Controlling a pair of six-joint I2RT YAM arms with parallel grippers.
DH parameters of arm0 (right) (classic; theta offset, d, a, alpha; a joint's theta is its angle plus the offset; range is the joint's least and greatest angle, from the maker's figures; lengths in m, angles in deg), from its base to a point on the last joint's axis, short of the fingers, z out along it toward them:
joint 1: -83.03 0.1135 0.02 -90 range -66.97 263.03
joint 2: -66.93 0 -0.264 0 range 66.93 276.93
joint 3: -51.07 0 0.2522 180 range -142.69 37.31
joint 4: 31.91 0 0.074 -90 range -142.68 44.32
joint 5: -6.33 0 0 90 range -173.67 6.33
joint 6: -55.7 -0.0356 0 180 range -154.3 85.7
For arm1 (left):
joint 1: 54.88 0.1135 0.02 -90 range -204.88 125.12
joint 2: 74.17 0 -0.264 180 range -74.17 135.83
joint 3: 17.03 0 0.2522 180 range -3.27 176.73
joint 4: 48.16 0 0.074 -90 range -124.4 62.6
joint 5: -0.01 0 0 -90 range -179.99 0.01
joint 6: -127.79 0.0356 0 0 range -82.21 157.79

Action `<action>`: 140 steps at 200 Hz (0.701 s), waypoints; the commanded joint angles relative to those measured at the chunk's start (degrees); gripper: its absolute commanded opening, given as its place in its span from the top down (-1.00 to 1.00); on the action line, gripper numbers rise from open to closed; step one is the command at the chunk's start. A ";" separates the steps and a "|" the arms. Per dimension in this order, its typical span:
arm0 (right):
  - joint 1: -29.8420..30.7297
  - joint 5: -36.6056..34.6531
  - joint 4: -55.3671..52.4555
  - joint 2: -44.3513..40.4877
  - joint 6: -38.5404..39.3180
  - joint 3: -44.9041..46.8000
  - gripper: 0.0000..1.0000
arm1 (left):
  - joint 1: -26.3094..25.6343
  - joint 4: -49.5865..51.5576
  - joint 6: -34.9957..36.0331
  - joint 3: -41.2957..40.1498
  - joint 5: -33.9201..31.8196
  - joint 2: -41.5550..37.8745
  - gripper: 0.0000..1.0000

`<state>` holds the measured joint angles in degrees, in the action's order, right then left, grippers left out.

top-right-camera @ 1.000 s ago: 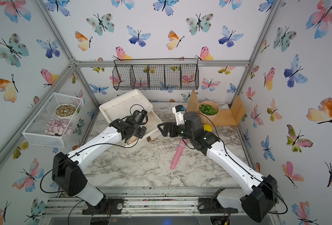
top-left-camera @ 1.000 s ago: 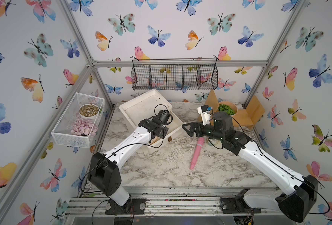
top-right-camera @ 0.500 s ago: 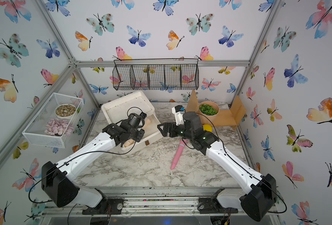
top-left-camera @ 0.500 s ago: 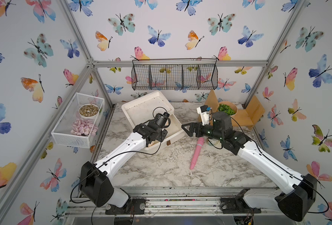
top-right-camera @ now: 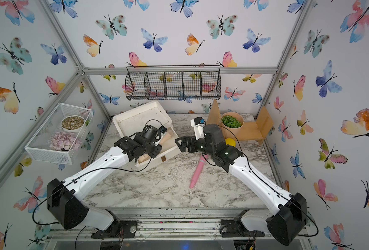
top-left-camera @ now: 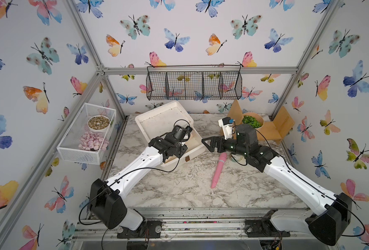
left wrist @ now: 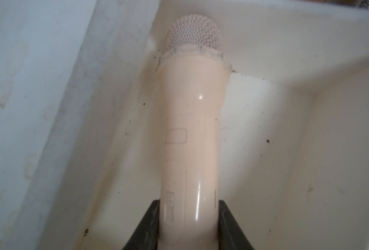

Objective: Take the microphone out of the drawer
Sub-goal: Pick up the microphone from the drawer.

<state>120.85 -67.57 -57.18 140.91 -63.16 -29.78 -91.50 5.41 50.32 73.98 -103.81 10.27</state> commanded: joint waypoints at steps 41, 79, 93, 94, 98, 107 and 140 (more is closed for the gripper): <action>-0.21 -0.73 0.06 0.89 1.16 -1.99 -0.97 | -2.31 3.00 3.33 -0.03 -0.96 -1.80 0.32; -0.17 -1.05 -0.91 0.94 1.62 -3.00 -0.97 | -2.31 1.56 1.41 -0.49 -4.22 -4.40 0.31; -0.18 -0.94 -0.99 1.06 1.64 -3.22 -0.97 | -2.31 1.27 0.90 0.15 -5.60 -5.09 0.31; -0.19 -0.96 -0.98 1.07 1.63 -3.22 -0.97 | -2.31 1.25 0.91 0.21 -5.73 -5.13 0.31; -0.18 -0.98 -0.98 1.01 1.62 -3.22 -0.97 | -2.31 1.11 0.73 0.53 -5.79 -5.26 0.31; -0.19 -0.95 -0.83 1.00 1.55 -3.20 -0.97 | -2.31 1.05 0.36 1.23 -5.65 -5.50 0.31; -0.17 -1.13 0.51 0.13 0.84 -2.49 -0.97 | -2.27 0.99 -2.88 3.84 -6.03 -5.16 0.31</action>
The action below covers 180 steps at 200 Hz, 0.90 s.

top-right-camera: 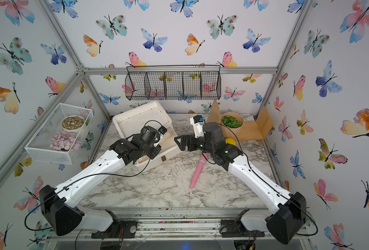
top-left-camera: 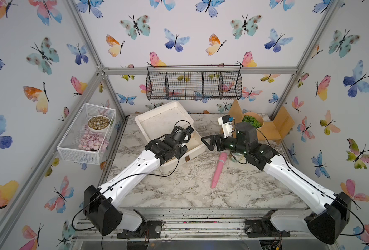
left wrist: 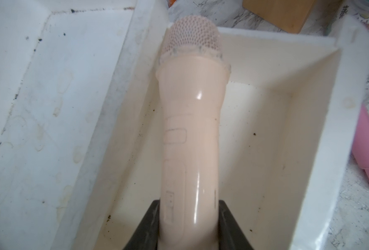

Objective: Take the microphone out of the drawer
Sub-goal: Pick up the microphone from the drawer.

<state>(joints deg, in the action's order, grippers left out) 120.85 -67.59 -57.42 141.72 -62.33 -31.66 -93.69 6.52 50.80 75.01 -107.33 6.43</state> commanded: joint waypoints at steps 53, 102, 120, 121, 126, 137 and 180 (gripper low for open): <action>-0.12 -5.38 2.75 -4.75 -0.43 2.22 -0.96 | -0.21 -0.11 -15.92 9.13 6.23 -0.99 0.31; -0.14 -15.33 3.42 -10.33 -1.08 5.79 -0.97 | -3.32 -8.85 -29.00 5.94 13.59 -2.22 0.33; -0.14 -19.60 2.64 -12.33 -1.37 7.08 -0.96 | -6.60 -13.29 -31.56 2.91 12.83 -2.42 0.34; -0.13 -19.81 2.58 -12.49 -1.39 7.17 -0.96 | -6.75 -13.53 -31.65 2.74 12.80 -2.40 0.34; -0.19 -21.09 2.33 -13.16 -1.52 7.53 -0.97 | -7.86 -14.54 -31.91 1.99 12.51 -2.27 0.34; -0.13 -23.70 1.71 -14.55 -1.80 8.31 -0.96 | -10.65 -15.78 -32.33 1.39 10.39 -1.59 0.34; -0.21 -33.30 0.51 -20.65 -3.84 11.99 -0.96 | -19.49 -19.11 -30.99 0.69 6.04 4.10 0.32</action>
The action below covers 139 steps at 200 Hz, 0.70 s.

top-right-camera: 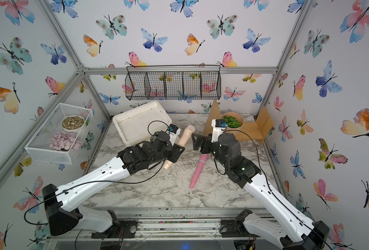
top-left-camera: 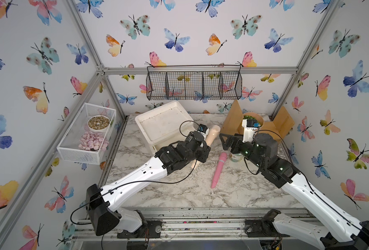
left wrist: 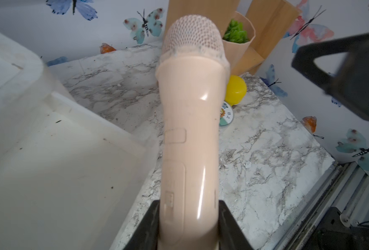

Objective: Take the microphone out of the drawer
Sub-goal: Pick up the microphone from the drawer, then place the microphone at the center of the board.

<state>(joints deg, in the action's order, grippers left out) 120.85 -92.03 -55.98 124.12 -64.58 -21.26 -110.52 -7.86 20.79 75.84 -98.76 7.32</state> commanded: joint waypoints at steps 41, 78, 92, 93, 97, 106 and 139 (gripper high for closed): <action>-0.19 -15.26 -2.26 -8.14 -2.94 4.19 -0.96 | -3.66 -4.20 -1.73 -0.19 0.07 11.25 0.31; -0.20 -17.01 -3.02 -9.81 -3.38 5.21 -0.97 | -3.83 -4.04 -4.54 0.77 -2.56 19.66 0.31; -0.20 -17.04 -3.38 -9.90 -3.38 5.23 -0.97 | -3.86 -3.69 -5.98 1.32 -4.70 22.52 0.31; -0.20 -17.04 -3.39 -9.95 -3.38 5.22 -0.96 | -3.86 -3.65 -6.10 1.36 -4.86 22.68 0.31; -0.13 -17.12 -3.40 -9.99 -3.38 5.26 -0.97 | -3.79 -3.44 -6.41 1.71 -5.46 23.27 0.31; -0.18 -17.21 -3.62 -10.12 -3.29 5.30 -0.97 | -3.83 -3.12 -7.15 2.17 -6.84 24.87 0.30; -0.13 -17.74 -4.09 -10.93 -3.30 5.74 -0.97 | -3.78 -1.85 -9.74 4.01 -12.86 29.41 0.26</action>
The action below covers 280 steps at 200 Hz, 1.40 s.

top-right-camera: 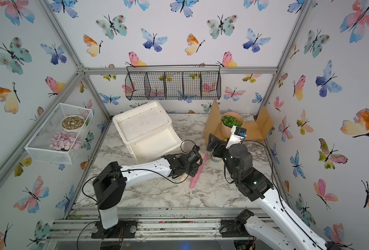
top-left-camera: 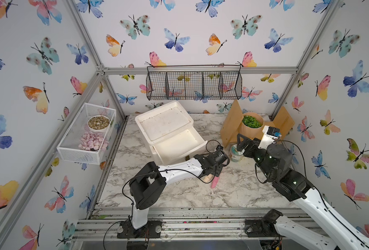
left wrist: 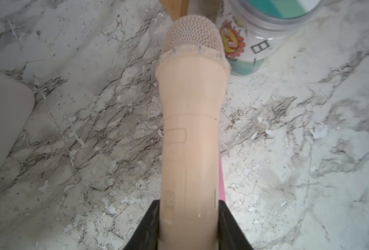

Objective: Take the microphone out of the drawer
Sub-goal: Place the microphone at the center of the board.

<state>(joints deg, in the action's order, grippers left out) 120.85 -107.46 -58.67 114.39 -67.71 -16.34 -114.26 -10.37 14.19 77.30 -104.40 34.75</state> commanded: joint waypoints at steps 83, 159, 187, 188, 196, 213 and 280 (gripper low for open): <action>-0.14 -1.97 -1.51 -1.52 -0.08 1.18 -0.96 | 0.31 -2.60 -4.24 2.63 -10.12 8.63 0.14; -0.15 -1.87 -1.89 -1.14 -0.34 0.94 -0.97 | 0.32 -5.23 -2.48 2.22 -6.48 11.02 0.04; -0.20 -2.03 -1.94 -1.21 -0.43 0.77 -0.96 | 0.33 -5.31 -2.42 2.36 -5.21 11.65 0.00; -0.20 -2.04 -1.94 -1.22 -0.43 0.75 -0.96 | 0.32 -5.27 -2.42 2.33 -5.15 11.70 0.00; -0.16 -2.12 -1.95 -1.30 -0.43 0.74 -0.96 | 0.34 -5.27 -2.42 2.33 -4.86 11.83 -0.01; -0.17 -2.22 -2.17 -1.32 -0.39 0.65 -0.96 | 0.31 -5.15 -2.42 2.59 -4.18 12.07 -0.06; -0.13 -1.61 -2.96 -1.20 0.36 -0.47 -0.97 | 0.33 -4.43 -2.34 3.69 -2.98 12.54 -0.23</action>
<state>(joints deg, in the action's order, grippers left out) 120.85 -108.14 -60.64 113.21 -67.71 -15.84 -114.12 -15.42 11.53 79.58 -109.36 46.03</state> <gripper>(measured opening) 0.982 0.602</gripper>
